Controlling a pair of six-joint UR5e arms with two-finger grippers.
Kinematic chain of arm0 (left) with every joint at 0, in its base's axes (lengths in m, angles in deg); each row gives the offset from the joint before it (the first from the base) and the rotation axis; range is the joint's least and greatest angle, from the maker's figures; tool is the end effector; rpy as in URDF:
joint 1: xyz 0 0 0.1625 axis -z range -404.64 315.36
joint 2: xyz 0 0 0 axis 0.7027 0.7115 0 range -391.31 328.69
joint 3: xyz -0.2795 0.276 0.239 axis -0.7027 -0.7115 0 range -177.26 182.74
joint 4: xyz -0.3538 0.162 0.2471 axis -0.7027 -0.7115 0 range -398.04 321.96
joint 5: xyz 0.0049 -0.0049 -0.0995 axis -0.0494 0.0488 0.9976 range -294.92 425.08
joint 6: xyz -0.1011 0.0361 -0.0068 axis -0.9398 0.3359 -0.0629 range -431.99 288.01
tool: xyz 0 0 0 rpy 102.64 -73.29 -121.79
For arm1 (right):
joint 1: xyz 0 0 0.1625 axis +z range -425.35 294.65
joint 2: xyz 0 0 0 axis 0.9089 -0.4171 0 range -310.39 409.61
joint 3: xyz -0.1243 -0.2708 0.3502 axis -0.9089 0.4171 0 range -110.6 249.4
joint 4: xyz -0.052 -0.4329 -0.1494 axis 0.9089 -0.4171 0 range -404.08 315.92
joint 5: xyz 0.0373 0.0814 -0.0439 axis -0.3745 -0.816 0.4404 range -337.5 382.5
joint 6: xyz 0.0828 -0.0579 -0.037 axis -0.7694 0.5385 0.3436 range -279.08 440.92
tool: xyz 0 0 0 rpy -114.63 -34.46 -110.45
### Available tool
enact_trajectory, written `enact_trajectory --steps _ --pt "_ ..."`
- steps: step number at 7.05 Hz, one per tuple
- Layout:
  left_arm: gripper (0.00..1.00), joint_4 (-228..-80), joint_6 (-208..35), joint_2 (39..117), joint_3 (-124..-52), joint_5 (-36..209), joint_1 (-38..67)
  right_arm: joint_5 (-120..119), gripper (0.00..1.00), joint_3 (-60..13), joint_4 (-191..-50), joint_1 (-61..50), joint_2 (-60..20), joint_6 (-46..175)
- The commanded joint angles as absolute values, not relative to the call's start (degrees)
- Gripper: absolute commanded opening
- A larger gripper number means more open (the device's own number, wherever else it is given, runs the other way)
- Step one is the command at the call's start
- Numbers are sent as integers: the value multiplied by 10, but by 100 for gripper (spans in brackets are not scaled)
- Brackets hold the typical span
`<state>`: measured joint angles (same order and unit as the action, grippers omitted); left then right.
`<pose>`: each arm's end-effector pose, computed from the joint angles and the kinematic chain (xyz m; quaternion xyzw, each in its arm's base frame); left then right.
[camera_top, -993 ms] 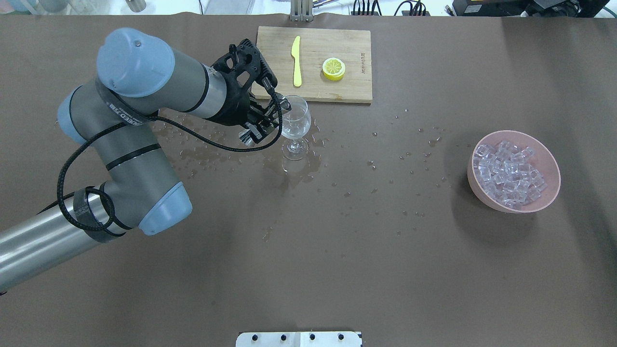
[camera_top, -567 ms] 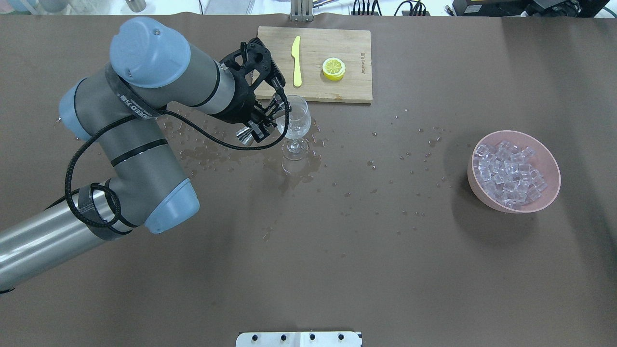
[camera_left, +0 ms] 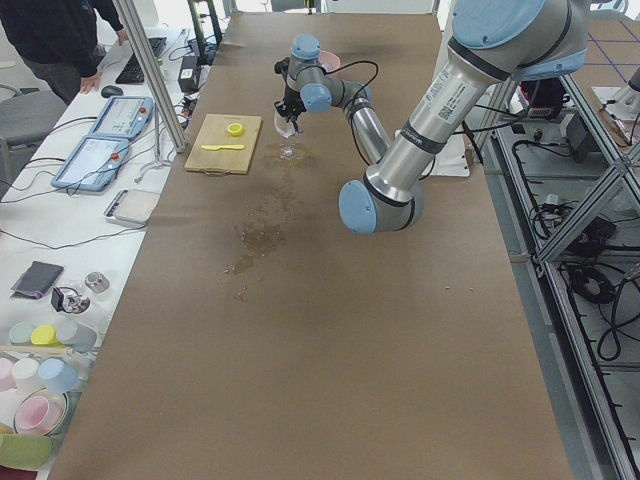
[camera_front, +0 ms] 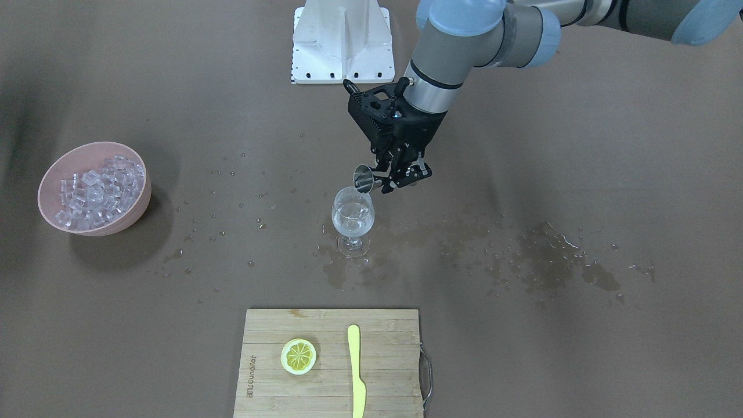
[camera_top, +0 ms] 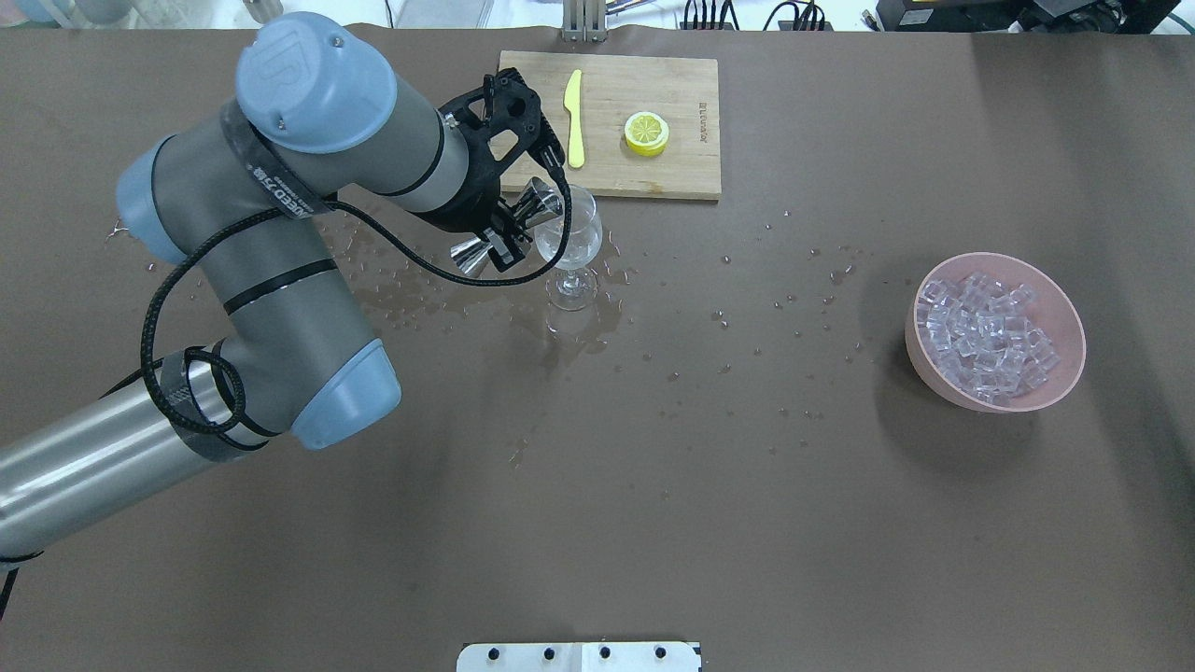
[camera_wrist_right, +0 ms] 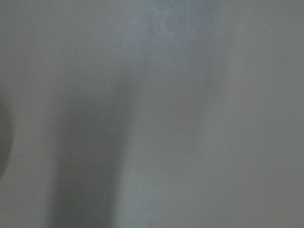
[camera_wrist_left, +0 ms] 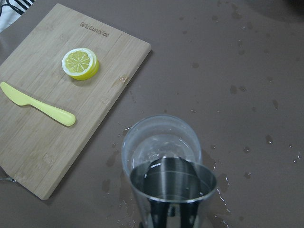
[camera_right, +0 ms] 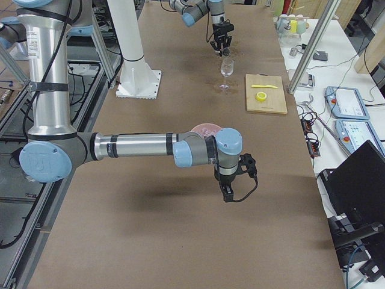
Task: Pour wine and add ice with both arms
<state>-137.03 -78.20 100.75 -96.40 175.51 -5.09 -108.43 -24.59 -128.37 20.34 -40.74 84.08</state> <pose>0.4953 -0.5334 0.1234 0.3616 0.3692 0.4030 0.7553 0.0213 -0.5523 0.6582 0.0729 -0.3492 -0.0893 0.9299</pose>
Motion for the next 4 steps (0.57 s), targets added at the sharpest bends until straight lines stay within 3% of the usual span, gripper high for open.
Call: enact_trajectory --steps 1,4 --pt "0 -1321 -773 1023 -969 1711 -51 -1085 100 -246 -1284 203 -407 841" --pt "0 -1246 -754 1057 -968 1699 -54 -1085 100 -244 -1284 203 -407 841"
